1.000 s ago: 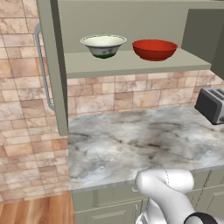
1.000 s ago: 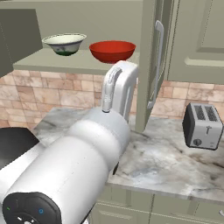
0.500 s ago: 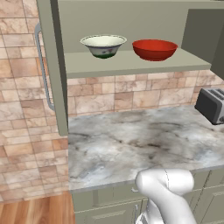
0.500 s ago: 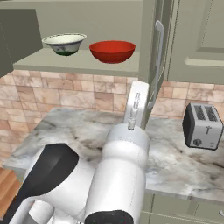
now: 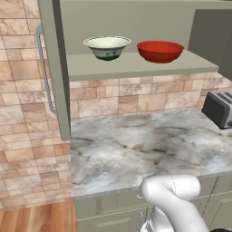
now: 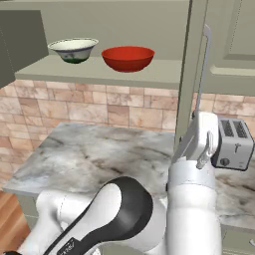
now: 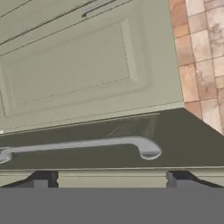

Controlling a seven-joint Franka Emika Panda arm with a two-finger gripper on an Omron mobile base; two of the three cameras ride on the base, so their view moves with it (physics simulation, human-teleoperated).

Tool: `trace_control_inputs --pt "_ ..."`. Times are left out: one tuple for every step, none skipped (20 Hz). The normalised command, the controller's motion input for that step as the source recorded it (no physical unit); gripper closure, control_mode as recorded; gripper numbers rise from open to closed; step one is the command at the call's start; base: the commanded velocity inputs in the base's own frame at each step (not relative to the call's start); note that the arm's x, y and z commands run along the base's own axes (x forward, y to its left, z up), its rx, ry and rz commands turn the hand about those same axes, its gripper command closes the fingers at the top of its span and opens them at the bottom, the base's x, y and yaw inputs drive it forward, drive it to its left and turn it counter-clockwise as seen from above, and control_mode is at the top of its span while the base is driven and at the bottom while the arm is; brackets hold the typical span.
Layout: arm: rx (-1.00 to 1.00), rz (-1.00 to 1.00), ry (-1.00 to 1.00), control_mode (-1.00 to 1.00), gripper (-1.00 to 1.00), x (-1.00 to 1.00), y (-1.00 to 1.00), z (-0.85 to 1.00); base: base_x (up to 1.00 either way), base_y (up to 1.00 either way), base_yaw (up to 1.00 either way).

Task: Open the cabinet. Pick the bowls from the counter and place them in the cabinet. Then close the cabinet.

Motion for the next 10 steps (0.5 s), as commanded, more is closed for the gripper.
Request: trace_control_inputs --pt "0.00 0.10 -0.11 -1.00 -1.00 0.00 -0.71 -0.01 0.00 0.00 0.00" --pt "0.00 0.10 -0.11 -1.00 -1.00 0.00 -0.58 -0.01 0.00 0.00 0.00" --pt "0.00 0.11 -0.11 -1.00 -1.00 0.00 -0.62 0.00 0.00 0.00 0.00" --pt "0.00 0.11 -0.10 -1.00 -1.00 0.00 -0.61 0.00 0.00 0.00 0.00" --pt "0.00 0.11 -0.09 -1.00 -1.00 0.00 -0.57 0.00 0.00 0.00 0.00" --pt "0.00 0.11 -0.09 -1.00 -1.00 0.00 -0.44 -0.01 0.00 0.00 0.00" --pt "0.00 0.12 -0.07 -1.00 -1.00 0.14 -0.39 0.00 0.00 0.00 0.00" --pt "0.00 0.12 -0.06 -1.00 -1.00 0.04 -0.44 0.00 0.00 0.00 0.00" --pt "0.00 0.11 -0.04 -1.00 -1.00 0.00 -0.64 0.00 0.00 0.00 0.00" --pt "0.00 0.11 -0.05 -1.00 -1.00 0.00 -0.56 0.00 0.00 0.00 0.00"
